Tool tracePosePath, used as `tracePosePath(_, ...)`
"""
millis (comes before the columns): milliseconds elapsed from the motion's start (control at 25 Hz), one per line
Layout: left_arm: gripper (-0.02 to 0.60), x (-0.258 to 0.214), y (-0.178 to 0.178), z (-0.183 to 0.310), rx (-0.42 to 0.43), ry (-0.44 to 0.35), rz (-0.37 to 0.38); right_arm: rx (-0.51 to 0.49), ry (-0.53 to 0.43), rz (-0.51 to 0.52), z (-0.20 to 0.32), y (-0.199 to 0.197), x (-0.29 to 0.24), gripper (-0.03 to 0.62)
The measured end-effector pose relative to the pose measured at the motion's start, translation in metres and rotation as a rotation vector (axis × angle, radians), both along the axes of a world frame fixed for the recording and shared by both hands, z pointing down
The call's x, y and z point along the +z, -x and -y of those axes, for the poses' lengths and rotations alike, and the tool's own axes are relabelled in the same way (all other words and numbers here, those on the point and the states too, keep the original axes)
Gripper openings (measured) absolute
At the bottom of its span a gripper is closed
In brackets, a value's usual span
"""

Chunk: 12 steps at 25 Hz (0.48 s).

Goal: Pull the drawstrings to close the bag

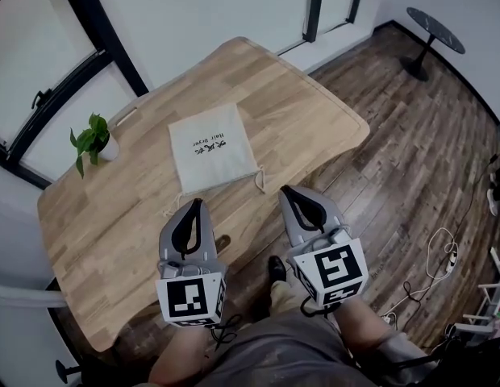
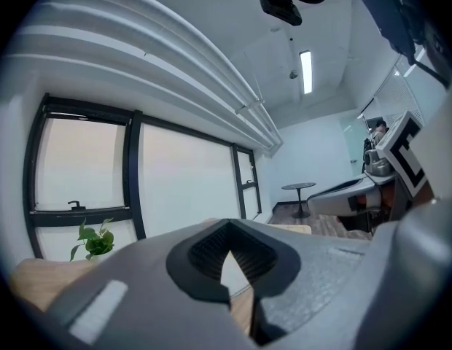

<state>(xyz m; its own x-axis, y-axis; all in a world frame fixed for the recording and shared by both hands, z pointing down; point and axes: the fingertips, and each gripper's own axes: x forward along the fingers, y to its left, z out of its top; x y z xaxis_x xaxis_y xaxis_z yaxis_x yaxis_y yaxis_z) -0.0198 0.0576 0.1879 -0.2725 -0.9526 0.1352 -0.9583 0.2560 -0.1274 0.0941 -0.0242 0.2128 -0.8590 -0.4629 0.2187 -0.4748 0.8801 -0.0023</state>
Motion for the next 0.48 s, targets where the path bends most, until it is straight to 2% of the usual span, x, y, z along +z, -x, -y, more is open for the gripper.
tracePosePath(480, 0.0, -0.026, 0.033, 0.057, -0.054, -0.026, 0.059, -0.056, -0.031, 0.039, 0.067, 0.037, -0.025, 0.029)
